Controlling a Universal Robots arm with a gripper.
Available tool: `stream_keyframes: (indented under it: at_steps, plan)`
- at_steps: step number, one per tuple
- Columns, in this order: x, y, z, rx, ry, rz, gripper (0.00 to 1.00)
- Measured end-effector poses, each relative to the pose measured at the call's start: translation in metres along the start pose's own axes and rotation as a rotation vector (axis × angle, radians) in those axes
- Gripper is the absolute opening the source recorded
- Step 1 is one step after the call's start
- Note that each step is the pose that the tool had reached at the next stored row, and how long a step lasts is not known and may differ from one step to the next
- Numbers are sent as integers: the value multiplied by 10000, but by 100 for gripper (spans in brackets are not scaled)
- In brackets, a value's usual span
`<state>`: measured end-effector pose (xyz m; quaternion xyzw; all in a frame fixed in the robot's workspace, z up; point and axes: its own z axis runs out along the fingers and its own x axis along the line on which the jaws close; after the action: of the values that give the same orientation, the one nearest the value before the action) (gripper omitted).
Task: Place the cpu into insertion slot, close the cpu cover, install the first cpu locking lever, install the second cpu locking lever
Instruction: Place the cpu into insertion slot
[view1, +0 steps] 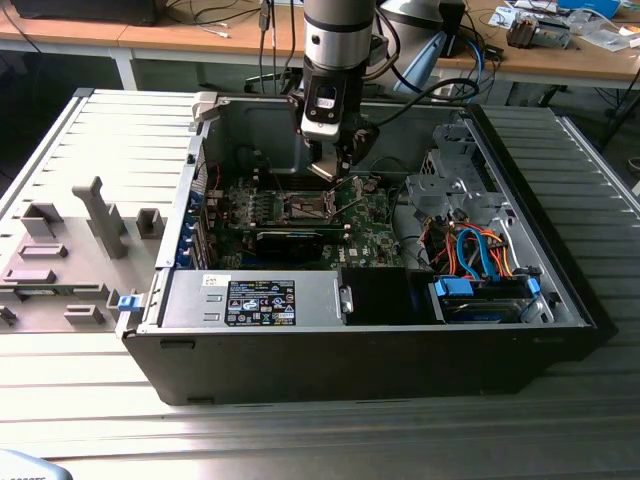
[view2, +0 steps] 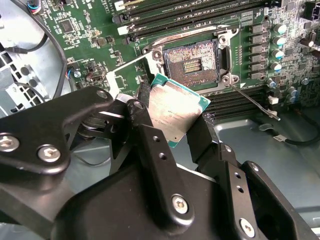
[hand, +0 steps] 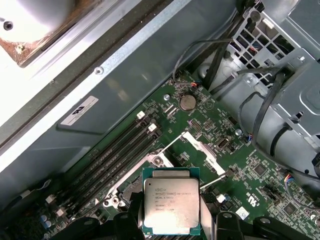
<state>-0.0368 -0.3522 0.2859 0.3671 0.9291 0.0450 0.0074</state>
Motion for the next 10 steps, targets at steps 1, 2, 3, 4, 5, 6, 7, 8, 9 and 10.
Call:
stream_keyframes:
  at_steps: [1,2,3,4,5,6,7,8,9,10]
  plan:
    - [0,0,0,0,-1,9,54]
    - [0,0,0,0,-2,24,54]
    - [0,0,1,0,-3,35,54]
    - [0,0,1,-1,-4,46,54]
    - [0,0,1,-1,-6,64,54]
    - [0,0,2,-2,-7,81,54]
    - [0,0,2,-2,-8,96,54]
    - [0,0,2,-2,-11,118,54]
    - [0,0,2,-2,-12,132,54]
    - [0,0,3,-2,-14,149,54]
